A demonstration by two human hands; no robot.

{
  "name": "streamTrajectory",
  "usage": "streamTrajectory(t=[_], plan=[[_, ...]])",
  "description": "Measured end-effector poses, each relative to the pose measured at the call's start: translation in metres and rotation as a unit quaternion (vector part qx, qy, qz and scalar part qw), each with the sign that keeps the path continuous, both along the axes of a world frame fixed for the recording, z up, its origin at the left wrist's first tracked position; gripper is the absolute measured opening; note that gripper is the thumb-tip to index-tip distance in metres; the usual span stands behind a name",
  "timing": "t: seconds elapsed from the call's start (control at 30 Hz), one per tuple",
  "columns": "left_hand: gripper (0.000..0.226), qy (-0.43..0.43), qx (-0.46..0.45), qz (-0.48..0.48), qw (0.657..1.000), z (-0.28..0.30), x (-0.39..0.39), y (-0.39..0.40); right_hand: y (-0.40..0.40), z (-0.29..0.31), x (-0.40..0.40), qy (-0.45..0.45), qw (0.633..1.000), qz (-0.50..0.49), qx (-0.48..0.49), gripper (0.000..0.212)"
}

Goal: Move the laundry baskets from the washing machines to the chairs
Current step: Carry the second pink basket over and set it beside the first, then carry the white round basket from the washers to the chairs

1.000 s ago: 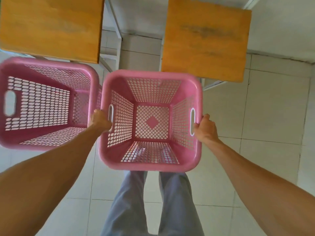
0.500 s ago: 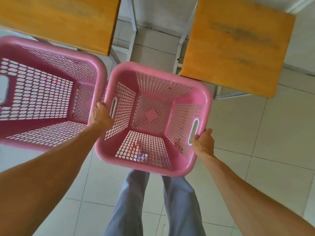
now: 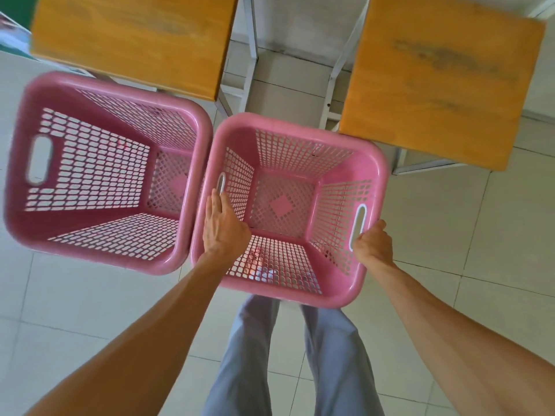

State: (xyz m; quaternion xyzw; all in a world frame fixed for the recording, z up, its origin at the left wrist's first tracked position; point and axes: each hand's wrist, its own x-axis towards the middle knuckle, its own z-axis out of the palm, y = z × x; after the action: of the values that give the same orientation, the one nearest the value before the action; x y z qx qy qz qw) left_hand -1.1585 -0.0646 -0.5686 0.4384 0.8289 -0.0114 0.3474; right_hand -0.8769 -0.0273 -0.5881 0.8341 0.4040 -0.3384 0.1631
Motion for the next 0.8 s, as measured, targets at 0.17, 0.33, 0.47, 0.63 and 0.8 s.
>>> streamTrajectory(t=[0.17, 0.33, 0.47, 0.63, 0.8], plan=[[0.082, -0.018, -0.035, -0.005, 0.999, 0.015, -0.003, 0.007, 0.014, 0.022, -0.005, 0.043, 0.995, -0.048, -0.074, 0.042], [0.07, -0.041, -0.024, -0.095, 0.994, 0.065, 0.018, 0.017, 0.015, 0.08, -0.015, 0.098, 0.994, -0.037, -0.033, 0.044], [0.059, -0.065, -0.006, -0.187, 0.98, 0.136, 0.056, 0.025, 0.002, 0.147, -0.008, 0.123, 0.992, -0.022, 0.003, 0.026], [0.032, -0.061, 0.028, -0.296, 0.953, 0.212, 0.114, 0.034, -0.031, 0.228, 0.032, 0.119, 0.993, -0.001, 0.02, 0.016], [0.029, -0.066, 0.023, -0.405, 0.912, 0.247, 0.208, 0.028, -0.084, 0.267, 0.11, 0.126, 0.983, -0.084, 0.106, 0.013]])
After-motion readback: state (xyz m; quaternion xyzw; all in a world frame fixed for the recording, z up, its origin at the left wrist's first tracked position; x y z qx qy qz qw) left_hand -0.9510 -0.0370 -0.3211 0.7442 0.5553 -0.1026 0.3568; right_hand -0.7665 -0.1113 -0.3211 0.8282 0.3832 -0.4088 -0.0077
